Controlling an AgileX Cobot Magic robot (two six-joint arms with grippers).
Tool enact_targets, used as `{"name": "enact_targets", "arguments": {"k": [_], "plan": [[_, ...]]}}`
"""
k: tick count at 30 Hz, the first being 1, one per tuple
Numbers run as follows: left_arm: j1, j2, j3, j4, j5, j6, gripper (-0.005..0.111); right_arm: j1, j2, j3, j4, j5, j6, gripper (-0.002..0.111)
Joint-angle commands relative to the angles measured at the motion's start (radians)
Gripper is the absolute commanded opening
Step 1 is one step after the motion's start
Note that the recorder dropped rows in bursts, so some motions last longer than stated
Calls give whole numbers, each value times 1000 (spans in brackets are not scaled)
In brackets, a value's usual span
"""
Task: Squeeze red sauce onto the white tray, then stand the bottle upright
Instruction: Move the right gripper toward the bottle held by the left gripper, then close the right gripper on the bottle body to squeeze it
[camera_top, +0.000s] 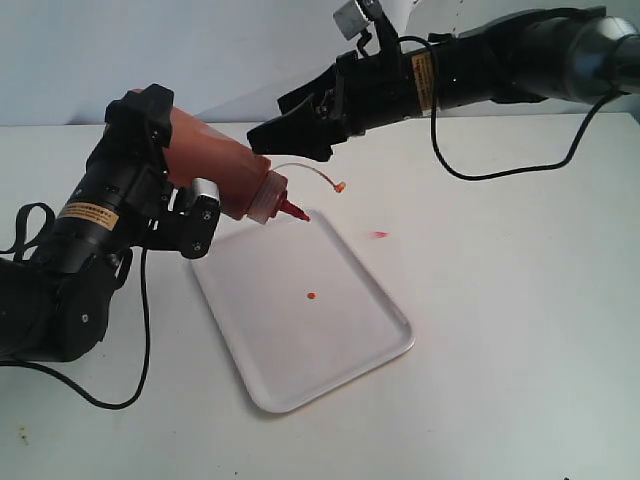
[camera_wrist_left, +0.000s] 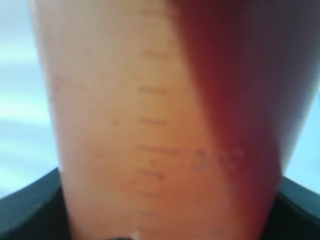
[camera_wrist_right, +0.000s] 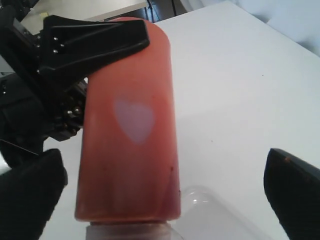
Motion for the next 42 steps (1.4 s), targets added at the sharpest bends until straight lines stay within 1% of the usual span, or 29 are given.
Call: {"name": "enact_targets", "arguments": {"k": [1, 7, 20, 32, 34, 36, 37, 38, 39, 40, 41, 42], "plan": [[-7, -15, 0, -3, -46, -17, 0, 30, -2, -5, 7, -17, -10, 103], [-7, -15, 0, -3, -46, -17, 0, 71, -2, -5, 7, 30, -19, 103], [-7, -15, 0, -3, -46, -17, 0, 71, 71, -5, 7, 49, -37, 103], [-7, -15, 0, 1, -46, -17, 0, 130, 71, -5, 7, 92, -69, 103], [-7, -15, 0, 1, -46, -17, 0, 130, 71, -5, 7, 94, -69, 100], [-7, -15, 0, 1, -46, -17, 0, 130, 71, -5, 7, 94, -94, 88], [-7, -15, 0, 1, -46, -17, 0, 130, 71, -5, 7, 94, -105, 76], [-7, -15, 0, 1, -46, -17, 0, 130, 71, -5, 7, 94, -110, 68], [-7, -15, 0, 1, -46, -17, 0, 130, 71, -5, 7, 86, -112, 51], [-7, -15, 0, 1, -46, -17, 0, 130, 71, -5, 7, 78, -117, 31], [-7, -15, 0, 1, -46, -17, 0, 130, 71, -5, 7, 75, -119, 17], [-7, -15, 0, 1, -46, -17, 0, 130, 71, -5, 7, 71, -119, 0]]}}
